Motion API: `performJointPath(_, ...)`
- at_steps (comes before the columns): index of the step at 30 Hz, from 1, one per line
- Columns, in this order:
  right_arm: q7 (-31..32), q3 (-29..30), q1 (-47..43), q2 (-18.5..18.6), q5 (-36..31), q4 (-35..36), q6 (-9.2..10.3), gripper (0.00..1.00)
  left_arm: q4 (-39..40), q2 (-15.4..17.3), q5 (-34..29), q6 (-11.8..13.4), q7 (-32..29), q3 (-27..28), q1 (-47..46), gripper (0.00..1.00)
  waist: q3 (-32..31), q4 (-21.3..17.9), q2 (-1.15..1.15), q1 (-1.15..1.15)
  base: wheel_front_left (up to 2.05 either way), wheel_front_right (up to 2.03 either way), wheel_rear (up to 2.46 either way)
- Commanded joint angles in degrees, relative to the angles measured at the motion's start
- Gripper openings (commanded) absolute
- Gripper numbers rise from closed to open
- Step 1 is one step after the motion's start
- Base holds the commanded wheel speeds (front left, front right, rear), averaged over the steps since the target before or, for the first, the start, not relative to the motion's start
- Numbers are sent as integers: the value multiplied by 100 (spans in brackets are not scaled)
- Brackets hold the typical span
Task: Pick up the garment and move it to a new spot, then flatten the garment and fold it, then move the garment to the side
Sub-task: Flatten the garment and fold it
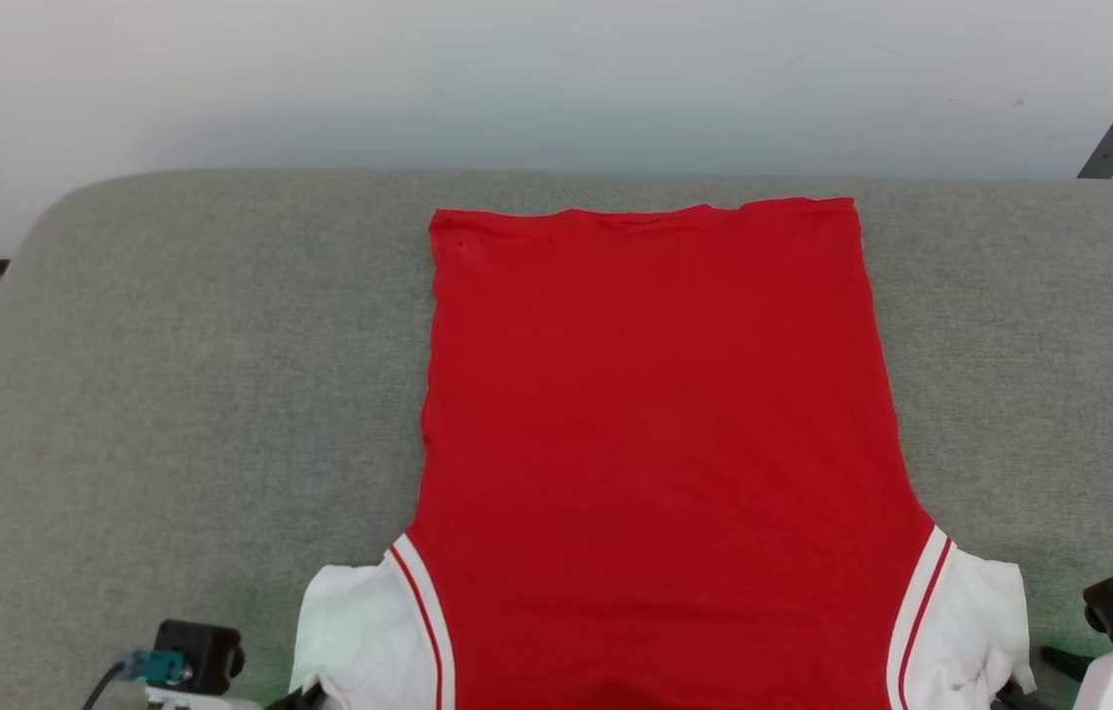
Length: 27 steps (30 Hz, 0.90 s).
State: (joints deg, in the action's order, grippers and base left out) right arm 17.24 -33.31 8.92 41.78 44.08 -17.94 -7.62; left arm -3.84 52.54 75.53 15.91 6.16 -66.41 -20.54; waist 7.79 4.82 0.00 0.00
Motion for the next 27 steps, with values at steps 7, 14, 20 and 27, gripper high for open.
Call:
performJointPath(7, 571, 34, 247, -54, -4, 357, 21, 100, -70, -114, -70, -46, 39, 0, -92, 0, 57, 50, 0, 0, 0, 0, 0)
performJointPath(14, 1448, 573, 632, 335, 288, 1407, 15, 100, -35, -197, -172, -64, 79, -12, -163, 0, 85, 140, 0, 0, 0, 0, 0)
performJointPath(20, 1928, 1006, 1442, 300, -60, 2036, 15, 100, 4, -285, -275, -75, 86, -17, -286, 0, 191, 318, 0, 0, 0, 0, 0)
performJointPath(27, 1902, 941, 2822, -118, -415, 1154, 15, 100, -75, -558, -466, -251, -45, -89, -621, 0, 479, 765, 0, 0, 0, 0, 0)
